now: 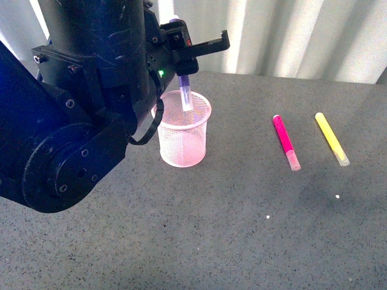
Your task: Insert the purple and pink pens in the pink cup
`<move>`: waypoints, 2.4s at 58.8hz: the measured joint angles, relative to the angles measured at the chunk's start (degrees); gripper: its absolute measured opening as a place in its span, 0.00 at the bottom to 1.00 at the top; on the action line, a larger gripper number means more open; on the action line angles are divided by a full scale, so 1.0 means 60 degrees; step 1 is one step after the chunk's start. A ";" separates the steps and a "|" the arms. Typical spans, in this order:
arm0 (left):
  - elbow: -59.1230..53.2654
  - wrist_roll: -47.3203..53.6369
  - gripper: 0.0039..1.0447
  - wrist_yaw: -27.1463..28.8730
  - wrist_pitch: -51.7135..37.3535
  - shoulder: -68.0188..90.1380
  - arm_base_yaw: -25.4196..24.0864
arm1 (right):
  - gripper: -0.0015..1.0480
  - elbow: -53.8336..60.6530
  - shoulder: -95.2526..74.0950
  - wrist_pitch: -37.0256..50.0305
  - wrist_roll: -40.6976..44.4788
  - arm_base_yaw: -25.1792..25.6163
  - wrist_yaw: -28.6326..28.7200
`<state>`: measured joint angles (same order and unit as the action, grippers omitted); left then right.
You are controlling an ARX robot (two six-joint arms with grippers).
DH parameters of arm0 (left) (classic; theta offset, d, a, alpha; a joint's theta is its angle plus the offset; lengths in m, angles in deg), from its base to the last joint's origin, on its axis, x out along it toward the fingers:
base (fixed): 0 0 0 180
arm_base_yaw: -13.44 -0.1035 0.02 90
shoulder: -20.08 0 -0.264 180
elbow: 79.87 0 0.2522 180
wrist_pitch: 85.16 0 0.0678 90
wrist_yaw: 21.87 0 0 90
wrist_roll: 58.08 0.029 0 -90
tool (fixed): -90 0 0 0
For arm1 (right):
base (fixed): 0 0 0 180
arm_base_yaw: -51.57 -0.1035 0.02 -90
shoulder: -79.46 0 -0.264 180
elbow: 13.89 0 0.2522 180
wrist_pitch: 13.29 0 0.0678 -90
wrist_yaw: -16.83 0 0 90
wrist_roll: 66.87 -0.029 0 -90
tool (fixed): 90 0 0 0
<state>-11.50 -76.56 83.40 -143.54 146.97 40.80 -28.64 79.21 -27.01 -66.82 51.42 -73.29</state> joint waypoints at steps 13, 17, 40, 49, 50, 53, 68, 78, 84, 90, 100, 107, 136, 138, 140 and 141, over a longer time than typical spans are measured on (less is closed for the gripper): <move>0.0146 -0.0011 0.12 -0.0007 0.0131 0.0226 -0.0106 | 0.93 0.0000 0.0000 0.0000 -0.0004 0.0000 0.0004; 0.0153 -0.0011 0.12 -0.0004 0.0138 0.0244 -0.0113 | 0.93 0.0000 0.0000 0.0000 -0.0004 0.0000 0.0004; -0.0328 -0.0546 0.42 -0.0324 0.0674 0.0113 -0.0208 | 0.93 0.0000 0.0000 0.0000 -0.0004 0.0000 0.0000; -0.0776 -0.0517 0.68 -0.0510 0.1450 -0.0892 -0.0379 | 0.93 0.0000 0.0000 0.0000 -0.0004 0.0000 0.0004; -0.0794 -0.0499 0.70 -0.0521 0.1577 -0.1002 -0.0397 | 0.93 0.0000 0.0000 0.0000 -0.0004 0.0000 0.0000; -0.0871 -0.0408 0.78 -0.0554 0.2404 -0.1585 -0.0506 | 0.93 0.0000 0.0000 0.0000 -0.0004 0.0000 0.0004; -0.1096 0.0823 0.94 -0.0991 0.8502 -0.4554 -0.1096 | 0.93 0.0000 0.0000 0.0000 -0.0004 0.0000 0.0004; -0.2397 0.1993 0.79 0.0423 0.4670 -0.4291 -0.1104 | 0.93 0.0000 0.0000 0.0000 -0.0004 0.0000 0.0004; -0.4339 0.2710 0.55 0.0182 0.1049 -0.5031 -0.1701 | 0.93 0.0000 0.0000 0.0000 -0.0007 0.0000 -0.0004; -0.5257 0.2860 0.38 -0.0117 0.0761 -0.6084 -0.2157 | 0.93 0.0000 0.0000 0.0000 -0.0007 0.0000 0.0004; -0.6910 0.2976 0.03 -0.0925 0.1078 -0.7894 -0.2845 | 0.93 0.0000 0.0000 0.0000 -0.0007 0.0000 0.0000; -0.7431 0.2998 0.03 -0.1140 0.1410 -0.8776 -0.3155 | 0.93 0.0000 0.0000 0.0000 -0.0007 0.0000 0.0004; -0.8783 0.3009 0.03 -0.2481 0.4200 -1.2881 -0.4510 | 0.93 0.0000 0.0000 0.0000 -0.0007 0.0000 0.0000; -0.8834 0.3009 0.03 -0.2506 0.4455 -1.3194 -0.4532 | 0.93 0.0000 0.0000 0.0000 -0.0004 0.0000 0.0000; -0.8888 0.3009 0.03 -0.2510 0.4776 -1.3573 -0.4532 | 0.93 0.0000 0.0000 0.0000 -0.0004 0.0000 0.0004; -0.8888 0.3013 0.03 -0.2517 0.4918 -1.3719 -0.4532 | 0.93 0.0000 0.0000 0.0000 -0.0007 0.0000 0.0000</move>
<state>-64.83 -58.48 68.30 -114.04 64.65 13.61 -28.64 79.21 -27.01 -66.86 51.42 -73.29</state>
